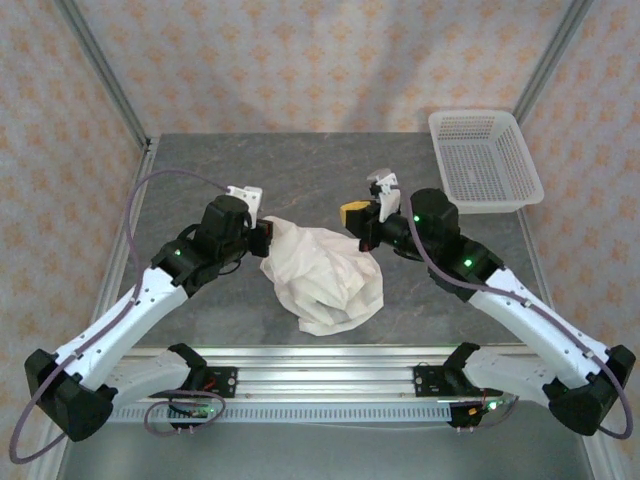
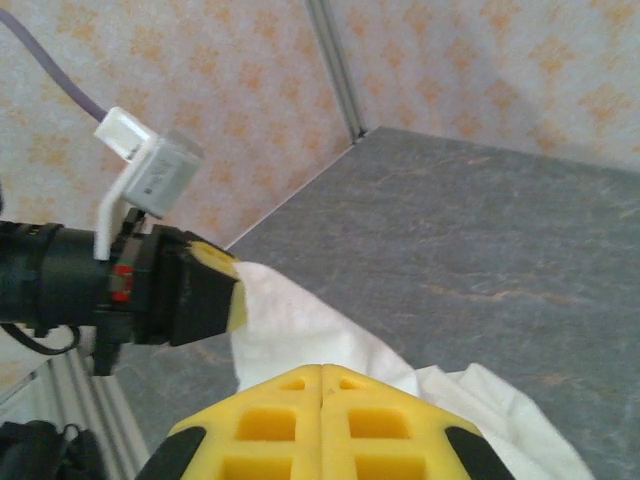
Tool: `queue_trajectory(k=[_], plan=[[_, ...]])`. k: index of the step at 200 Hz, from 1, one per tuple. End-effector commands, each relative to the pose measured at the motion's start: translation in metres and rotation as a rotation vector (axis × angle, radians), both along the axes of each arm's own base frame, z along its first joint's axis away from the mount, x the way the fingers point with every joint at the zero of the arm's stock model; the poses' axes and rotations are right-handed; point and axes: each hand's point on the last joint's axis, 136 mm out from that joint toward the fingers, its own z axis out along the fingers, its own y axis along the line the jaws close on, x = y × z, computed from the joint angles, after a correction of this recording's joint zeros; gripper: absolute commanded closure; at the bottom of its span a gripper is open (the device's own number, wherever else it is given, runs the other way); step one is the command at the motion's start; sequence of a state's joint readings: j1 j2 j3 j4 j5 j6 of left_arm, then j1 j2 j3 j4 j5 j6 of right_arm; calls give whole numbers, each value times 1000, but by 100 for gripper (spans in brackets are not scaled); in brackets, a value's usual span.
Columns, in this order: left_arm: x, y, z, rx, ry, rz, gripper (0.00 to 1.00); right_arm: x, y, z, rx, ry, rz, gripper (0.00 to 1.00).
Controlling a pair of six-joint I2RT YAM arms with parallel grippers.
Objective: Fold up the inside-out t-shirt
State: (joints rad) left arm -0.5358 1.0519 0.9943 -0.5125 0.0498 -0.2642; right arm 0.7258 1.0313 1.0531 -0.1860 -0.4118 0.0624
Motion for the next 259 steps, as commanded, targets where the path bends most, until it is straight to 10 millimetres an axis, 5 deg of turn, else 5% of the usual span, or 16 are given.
queue_trajectory(k=[1, 18, 43, 63, 70, 86, 96, 110, 134, 156, 181, 204, 234, 250, 259], plan=[[-1, 49, -4, 132, -7, 208, 100, -6, 24, 3, 67, 50, 88, 100], [-10, 96, -12, 230, -11, 428, 100, 8, 24, -15, 42, 111, 13, 100], [-48, 195, -25, 391, 10, 894, 100, 45, -17, -47, -21, 218, -333, 97], [-67, 224, -43, 292, 53, 1029, 100, 50, -37, -68, -65, 277, -443, 94], [-71, 229, -47, 241, 54, 1070, 90, 51, -42, -76, -81, 298, -473, 92], [-71, 229, -47, 136, 57, 1107, 37, 51, -56, -98, -138, 357, -536, 81], [-64, 219, -44, 68, 66, 1070, 22, 49, -65, -109, -174, 391, -575, 77], [-42, 185, -36, -44, 75, 898, 18, 44, -73, -126, -210, 436, -600, 70], [-10, 74, -19, -169, 93, 440, 22, 37, -83, -150, -228, 500, -634, 66], [-13, -12, -30, -106, 184, 197, 27, 33, -89, -159, -216, 523, -656, 65], [-21, -72, -57, -106, 280, 100, 28, 29, -93, -159, -198, 519, -666, 64], [-22, -94, -91, -103, 365, 133, 28, 26, -96, -159, -202, 523, -666, 63], [-16, -81, -129, 25, 401, 267, 23, 22, -97, -162, -209, 532, -661, 61], [-14, -92, -137, 15, 421, 237, 34, 20, -97, -164, -207, 537, -656, 61], [-14, -104, -138, -25, 432, 193, 49, 19, -97, -166, -207, 539, -652, 61]])
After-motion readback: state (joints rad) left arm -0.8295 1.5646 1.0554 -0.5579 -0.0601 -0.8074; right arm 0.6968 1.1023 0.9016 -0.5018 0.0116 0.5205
